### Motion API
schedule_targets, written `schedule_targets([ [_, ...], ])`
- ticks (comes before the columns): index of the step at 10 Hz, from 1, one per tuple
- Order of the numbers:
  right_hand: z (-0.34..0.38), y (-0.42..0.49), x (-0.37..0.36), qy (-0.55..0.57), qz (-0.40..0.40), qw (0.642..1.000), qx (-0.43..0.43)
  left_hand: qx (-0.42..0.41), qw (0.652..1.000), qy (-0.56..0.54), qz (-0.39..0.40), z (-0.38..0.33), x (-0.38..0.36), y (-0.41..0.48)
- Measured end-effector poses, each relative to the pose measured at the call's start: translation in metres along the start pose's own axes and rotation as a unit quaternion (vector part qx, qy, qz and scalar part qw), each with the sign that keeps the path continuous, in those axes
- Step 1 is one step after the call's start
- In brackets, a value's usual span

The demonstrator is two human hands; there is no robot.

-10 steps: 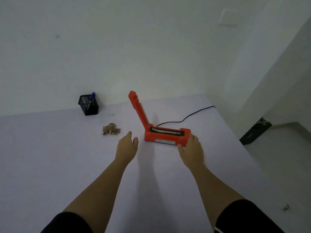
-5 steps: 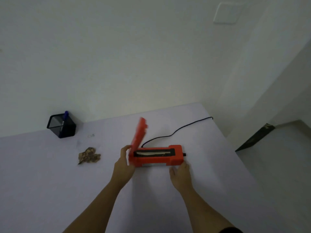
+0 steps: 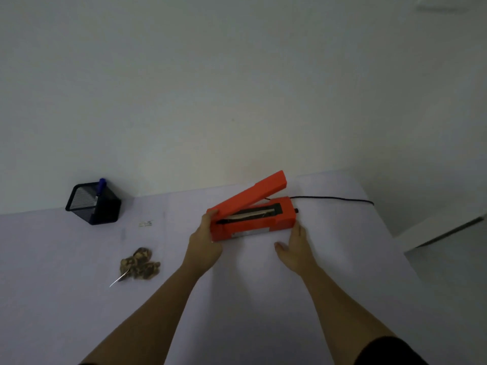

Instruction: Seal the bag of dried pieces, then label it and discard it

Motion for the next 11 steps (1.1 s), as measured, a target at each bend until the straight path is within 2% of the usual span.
schedule_targets([
  [3, 0.013, 0.071, 0.0, -0.054, 0.025, 0.998, 0.028, -0.016, 0.999, 0.02, -0.019, -0.016, 0.004, 0.071],
  [6, 0.011, 0.056, -0.004, -0.097, 0.045, 0.994, 0.019, 0.016, 1.0, 0.019, -0.006, -0.006, 0.001, 0.057],
  [7, 0.025, 0.017, -0.006, -0.124, 0.05, 0.991, 0.026, 0.026, 0.997, 0.065, 0.027, 0.001, 0.006, 0.025],
  [8, 0.046, -0.016, -0.009, -0.169, 0.059, 0.982, 0.057, 0.017, 0.985, 0.163, 0.06, 0.006, 0.015, 0.0],
  [9, 0.083, -0.061, -0.015, -0.252, 0.058, 0.959, 0.117, 0.001, 0.951, 0.295, 0.096, 0.004, 0.038, -0.037],
  [10, 0.123, -0.084, -0.001, -0.271, 0.023, 0.953, 0.136, -0.008, 0.936, 0.342, 0.08, -0.014, 0.07, -0.056],
  [11, 0.201, -0.11, 0.034, -0.273, -0.038, 0.94, 0.2, -0.052, 0.926, 0.373, 0.036, -0.064, 0.127, -0.072],
])
Point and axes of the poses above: each hand's wrist, its own y-axis towards the middle knuckle, its own x-axis out of the back of the hand, z = x × y, the point moved 7 cm from there along y, towards the middle knuckle, and after that the axes turned 11 degrees about -y, right-handed, at the moved point
